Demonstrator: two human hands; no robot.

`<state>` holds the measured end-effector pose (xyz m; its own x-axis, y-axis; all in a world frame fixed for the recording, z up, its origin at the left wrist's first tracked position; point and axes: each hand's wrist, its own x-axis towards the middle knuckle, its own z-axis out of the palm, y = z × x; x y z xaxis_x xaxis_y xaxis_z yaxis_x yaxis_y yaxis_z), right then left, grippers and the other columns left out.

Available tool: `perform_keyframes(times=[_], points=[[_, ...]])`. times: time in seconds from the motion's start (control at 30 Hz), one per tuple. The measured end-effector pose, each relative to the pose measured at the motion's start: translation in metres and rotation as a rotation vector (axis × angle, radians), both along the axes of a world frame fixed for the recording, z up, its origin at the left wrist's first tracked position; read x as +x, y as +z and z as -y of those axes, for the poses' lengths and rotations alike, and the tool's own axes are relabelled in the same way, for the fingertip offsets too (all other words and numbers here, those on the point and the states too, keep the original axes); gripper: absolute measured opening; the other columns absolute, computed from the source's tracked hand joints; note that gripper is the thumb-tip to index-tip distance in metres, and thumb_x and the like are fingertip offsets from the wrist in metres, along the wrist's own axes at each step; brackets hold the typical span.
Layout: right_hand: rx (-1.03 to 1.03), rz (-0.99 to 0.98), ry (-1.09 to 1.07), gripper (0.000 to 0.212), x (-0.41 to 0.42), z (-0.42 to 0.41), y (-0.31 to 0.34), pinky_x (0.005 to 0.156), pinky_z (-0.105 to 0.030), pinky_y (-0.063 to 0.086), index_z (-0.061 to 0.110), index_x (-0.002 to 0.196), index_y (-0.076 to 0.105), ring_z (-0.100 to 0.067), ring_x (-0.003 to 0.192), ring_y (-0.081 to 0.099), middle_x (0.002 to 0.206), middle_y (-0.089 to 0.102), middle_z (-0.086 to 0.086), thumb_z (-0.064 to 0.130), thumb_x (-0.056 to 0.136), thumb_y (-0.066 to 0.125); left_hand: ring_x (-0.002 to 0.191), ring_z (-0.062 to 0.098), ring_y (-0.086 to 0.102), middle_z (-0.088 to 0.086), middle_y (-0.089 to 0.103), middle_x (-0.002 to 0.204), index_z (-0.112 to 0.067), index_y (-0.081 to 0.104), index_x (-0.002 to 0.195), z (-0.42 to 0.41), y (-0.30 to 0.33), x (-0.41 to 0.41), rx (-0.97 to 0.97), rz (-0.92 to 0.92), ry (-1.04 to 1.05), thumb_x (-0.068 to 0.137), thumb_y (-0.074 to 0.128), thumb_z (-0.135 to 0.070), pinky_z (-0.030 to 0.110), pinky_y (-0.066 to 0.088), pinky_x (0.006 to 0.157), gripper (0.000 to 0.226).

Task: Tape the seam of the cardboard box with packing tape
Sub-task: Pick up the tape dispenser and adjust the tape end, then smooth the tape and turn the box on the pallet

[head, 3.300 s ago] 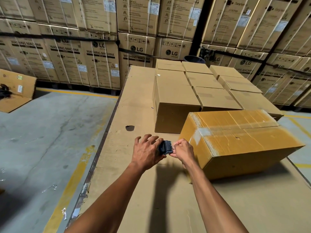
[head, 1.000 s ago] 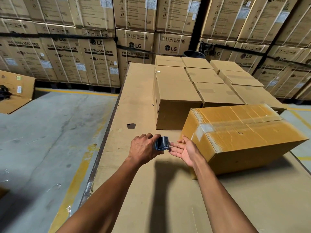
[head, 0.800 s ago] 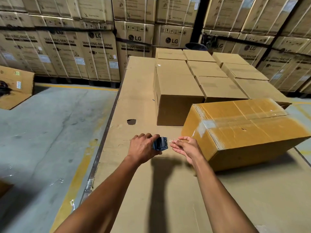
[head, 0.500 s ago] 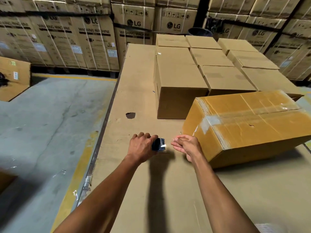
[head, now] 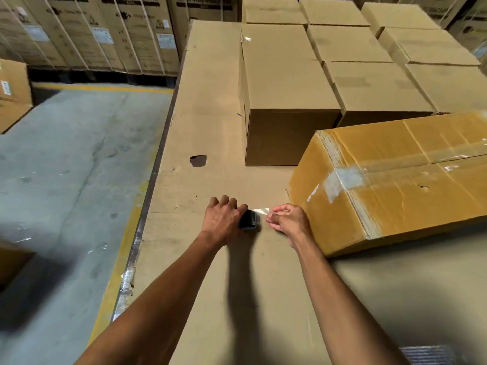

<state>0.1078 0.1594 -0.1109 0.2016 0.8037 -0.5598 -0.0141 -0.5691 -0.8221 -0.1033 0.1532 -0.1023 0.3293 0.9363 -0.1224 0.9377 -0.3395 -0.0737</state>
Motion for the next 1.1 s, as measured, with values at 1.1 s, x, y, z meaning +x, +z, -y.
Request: perform_keyframes(times=[1.1], points=[[0.704, 0.944, 0.232, 0.043, 0.071, 0.098, 0.222, 0.101, -0.035, 0.056, 0.015, 0.138, 0.06, -0.025, 0.122, 0.066, 0.136, 0.069, -0.008, -0.005, 0.101, 0.05, 0.123, 0.029, 0.06, 0.007, 0.063, 0.138, -0.02, 0.057, 0.146, 0.071, 0.141, 0.118, 0.268, 0.762, -0.026, 0.111, 0.053, -0.05, 0.046, 0.057, 0.093, 0.047]])
